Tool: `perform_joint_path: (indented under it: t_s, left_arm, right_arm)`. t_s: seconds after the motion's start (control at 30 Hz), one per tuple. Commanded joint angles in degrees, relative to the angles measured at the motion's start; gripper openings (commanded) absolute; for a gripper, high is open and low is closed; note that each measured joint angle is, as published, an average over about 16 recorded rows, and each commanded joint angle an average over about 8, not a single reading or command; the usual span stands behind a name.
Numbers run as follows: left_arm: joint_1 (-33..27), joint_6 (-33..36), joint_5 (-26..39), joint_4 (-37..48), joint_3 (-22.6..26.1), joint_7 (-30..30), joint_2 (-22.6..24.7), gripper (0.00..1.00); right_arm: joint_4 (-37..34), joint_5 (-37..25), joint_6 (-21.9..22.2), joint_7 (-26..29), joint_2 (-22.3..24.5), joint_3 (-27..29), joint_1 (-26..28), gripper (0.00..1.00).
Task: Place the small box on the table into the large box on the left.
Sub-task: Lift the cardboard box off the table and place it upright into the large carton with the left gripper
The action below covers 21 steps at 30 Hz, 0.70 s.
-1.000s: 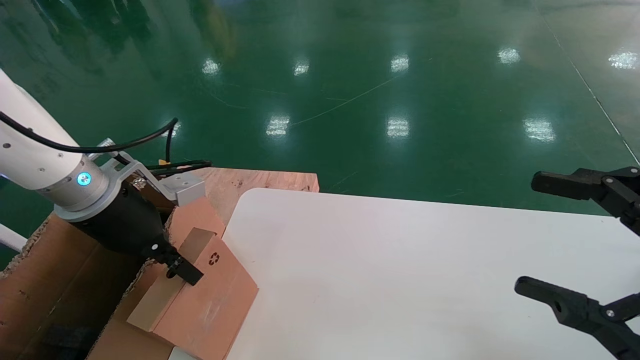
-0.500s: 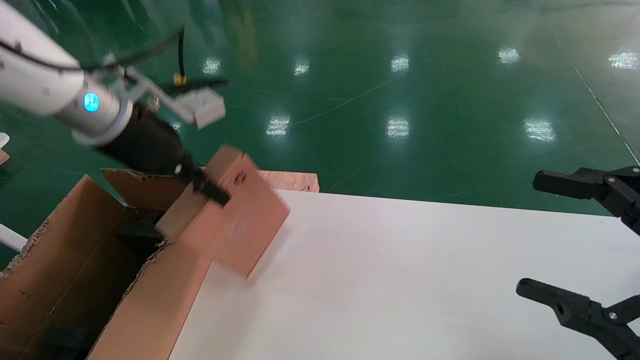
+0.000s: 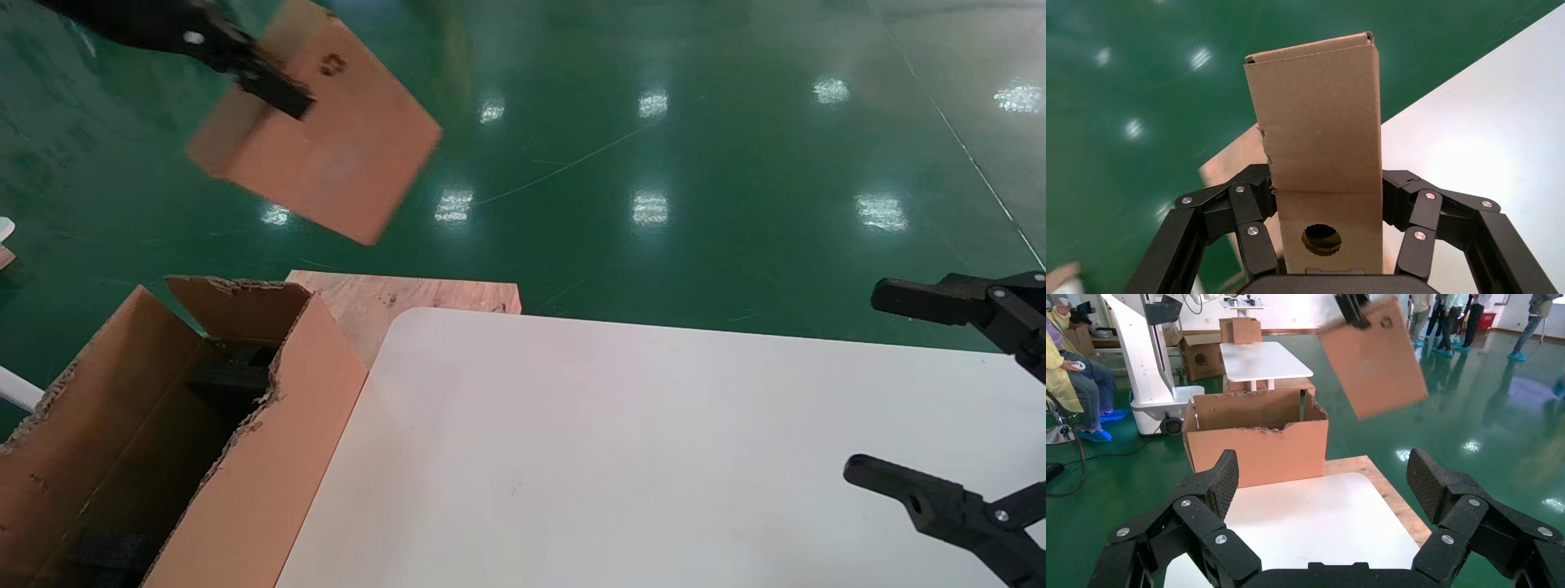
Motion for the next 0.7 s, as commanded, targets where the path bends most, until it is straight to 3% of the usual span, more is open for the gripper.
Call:
perform_joint_path:
  t_s: [0.03,0.2,0.4,0.7]
  left_arm:
    - [-2.4,2.3,2.0,0.7,0.3,1.1,-0.3,0.00]
    - [-8.6,5.9,5.4,-2.2,5.2,-0.1,-5.4,0.00]
    - [-14.7,6.2,4.9,-6.3,14.4,-5.2,-11.6,0.00]
    - [-16.5,5.2,2.0,-8.6,23.5,-11.6,-16.8,0.00]
  right_arm:
    - [0.0,0.0,0.0,0.0,0.0,0.0,0.0,1.00]
    - [0.0,0.0,0.0,0.0,0.0,0.0,0.0,1.00]
    - [0.0,0.0,0.0,0.0,0.0,0.0,0.0,1.00]
    - [0.0,0.0,0.0,0.0,0.0,0.0,0.0,1.00]
